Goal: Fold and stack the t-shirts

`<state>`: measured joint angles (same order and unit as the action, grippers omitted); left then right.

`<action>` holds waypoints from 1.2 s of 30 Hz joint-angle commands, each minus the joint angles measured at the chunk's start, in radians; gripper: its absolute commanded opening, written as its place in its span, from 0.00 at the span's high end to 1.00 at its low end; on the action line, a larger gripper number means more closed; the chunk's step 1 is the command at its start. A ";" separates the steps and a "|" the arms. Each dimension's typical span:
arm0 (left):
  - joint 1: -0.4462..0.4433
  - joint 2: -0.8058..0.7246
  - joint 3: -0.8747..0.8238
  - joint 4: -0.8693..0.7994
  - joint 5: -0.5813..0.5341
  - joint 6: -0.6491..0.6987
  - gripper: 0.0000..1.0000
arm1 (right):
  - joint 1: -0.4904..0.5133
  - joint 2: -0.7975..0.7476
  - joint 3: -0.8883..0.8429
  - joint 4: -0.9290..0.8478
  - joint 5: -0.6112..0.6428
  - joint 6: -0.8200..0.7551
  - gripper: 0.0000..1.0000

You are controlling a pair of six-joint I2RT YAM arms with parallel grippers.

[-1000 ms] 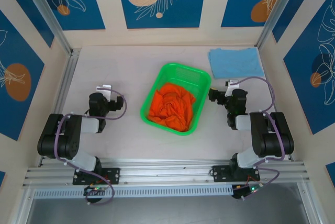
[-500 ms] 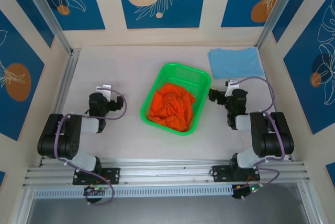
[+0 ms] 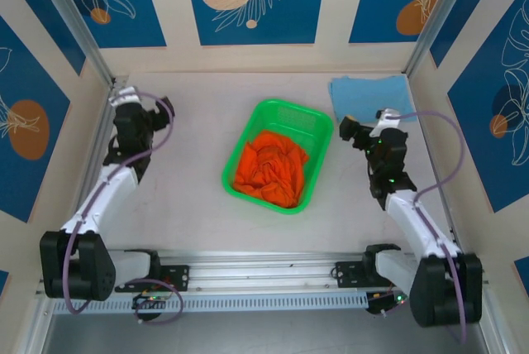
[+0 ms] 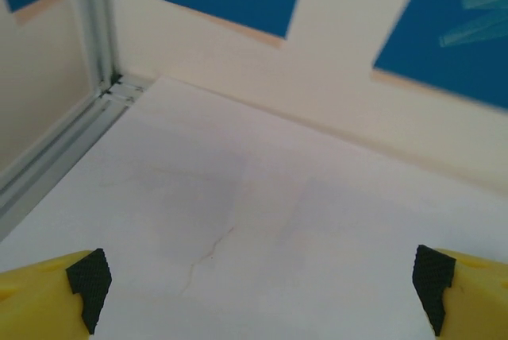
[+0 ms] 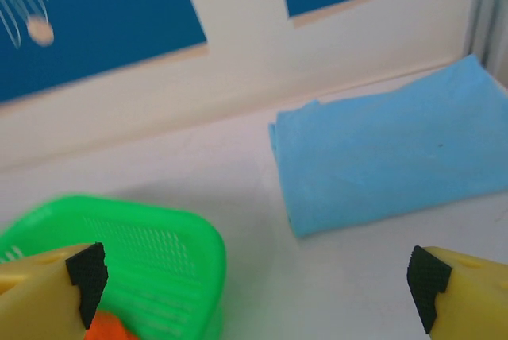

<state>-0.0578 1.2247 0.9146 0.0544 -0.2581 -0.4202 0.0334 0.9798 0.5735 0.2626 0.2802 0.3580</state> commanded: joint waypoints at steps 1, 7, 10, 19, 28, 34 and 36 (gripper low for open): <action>0.011 0.013 0.052 -0.303 -0.013 -0.267 0.00 | -0.045 -0.117 0.012 -0.266 -0.049 0.203 0.01; -0.096 0.091 0.114 -0.201 0.297 -0.152 0.00 | -0.105 -0.224 -0.096 -0.295 -0.015 0.386 0.01; -0.225 0.197 0.260 -0.343 0.331 -0.048 0.03 | -0.113 -0.185 -0.073 -0.309 -0.050 0.401 0.01; -0.507 0.448 0.516 -0.668 0.316 0.099 0.10 | -0.103 0.005 0.048 -0.381 -0.150 0.393 0.03; -0.750 0.574 0.642 -0.890 0.336 0.131 0.04 | -0.054 0.139 0.145 -0.461 -0.137 0.361 0.07; -0.819 0.678 0.694 -0.950 0.302 0.127 0.03 | -0.047 0.168 0.175 -0.507 -0.106 0.367 0.08; -0.819 0.728 0.718 -0.966 0.273 0.105 0.05 | -0.044 0.160 0.176 -0.514 -0.097 0.362 0.08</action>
<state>-0.8757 1.8946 1.5906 -0.8326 0.0601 -0.3054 -0.0185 1.1496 0.7223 -0.2111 0.1585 0.7322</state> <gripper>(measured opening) 0.959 0.924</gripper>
